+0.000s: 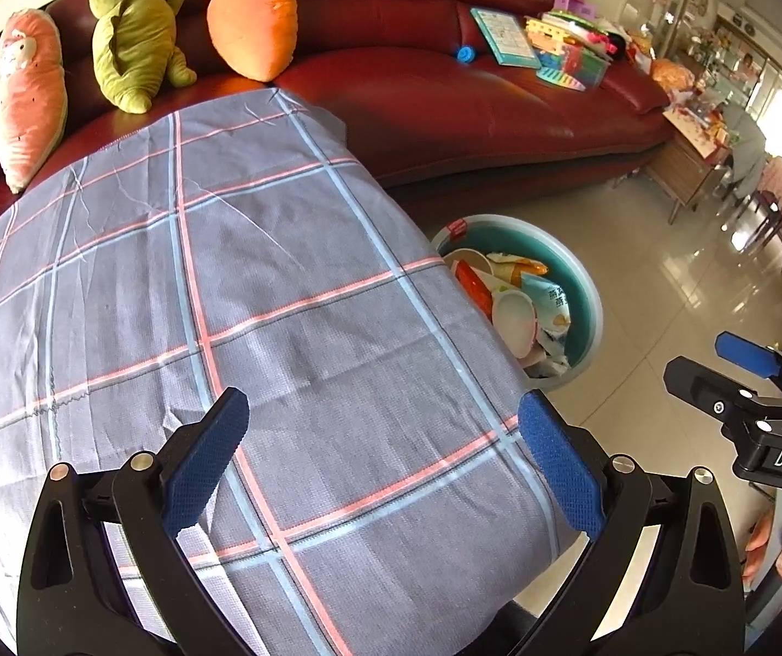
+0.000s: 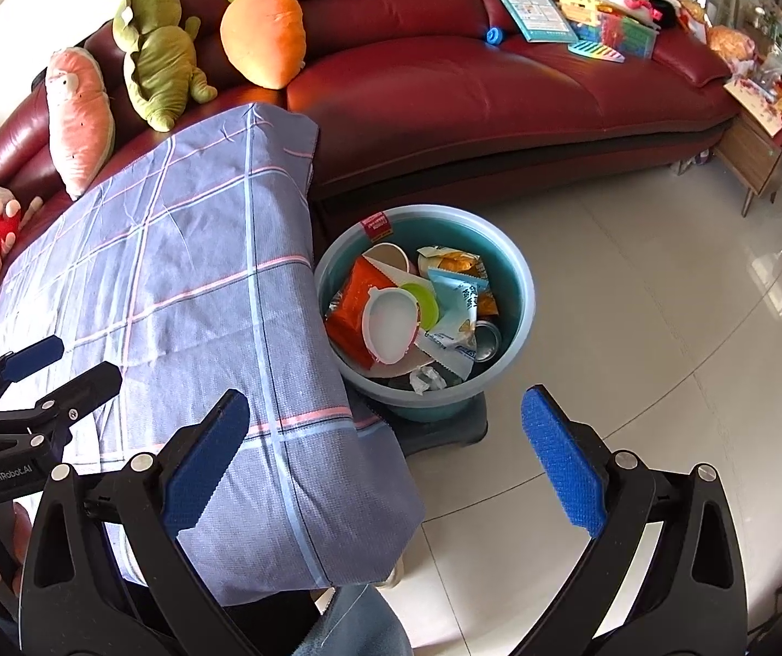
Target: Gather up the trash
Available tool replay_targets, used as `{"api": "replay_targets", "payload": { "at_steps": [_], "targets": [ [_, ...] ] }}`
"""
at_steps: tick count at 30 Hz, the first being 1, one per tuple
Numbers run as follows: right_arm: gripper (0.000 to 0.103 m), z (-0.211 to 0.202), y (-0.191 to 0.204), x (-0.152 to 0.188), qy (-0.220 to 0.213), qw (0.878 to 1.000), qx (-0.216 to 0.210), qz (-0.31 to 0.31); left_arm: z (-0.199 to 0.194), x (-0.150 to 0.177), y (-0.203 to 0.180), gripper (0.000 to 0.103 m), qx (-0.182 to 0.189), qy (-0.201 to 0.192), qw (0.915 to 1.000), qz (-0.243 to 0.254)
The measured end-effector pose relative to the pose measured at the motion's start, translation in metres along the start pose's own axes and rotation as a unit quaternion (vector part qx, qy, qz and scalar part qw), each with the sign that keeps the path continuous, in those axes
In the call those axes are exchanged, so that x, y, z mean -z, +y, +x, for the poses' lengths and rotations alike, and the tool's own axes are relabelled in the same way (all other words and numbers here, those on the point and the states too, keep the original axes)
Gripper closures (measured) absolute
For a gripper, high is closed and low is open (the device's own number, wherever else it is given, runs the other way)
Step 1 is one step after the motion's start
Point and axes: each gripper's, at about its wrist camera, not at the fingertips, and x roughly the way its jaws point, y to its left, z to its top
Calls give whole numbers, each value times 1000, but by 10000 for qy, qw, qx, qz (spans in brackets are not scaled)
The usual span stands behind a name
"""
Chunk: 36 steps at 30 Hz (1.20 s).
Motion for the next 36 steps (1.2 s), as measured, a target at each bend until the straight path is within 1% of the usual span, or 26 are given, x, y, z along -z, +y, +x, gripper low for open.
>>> {"api": "replay_targets", "payload": {
  "at_steps": [4,16,36],
  "targets": [
    [7,6,-2,0,57,10000,9,14,6,1,-1,4,-69,16,10000,23],
    [7,18,-3,-3,176,9998,22,1,20,1,0,4,-120,169,9998,-22],
    [7,27,-3,-6,275,9996,48,-33,26,0,3,4,-194,230,9995,-79]
  ]
}}
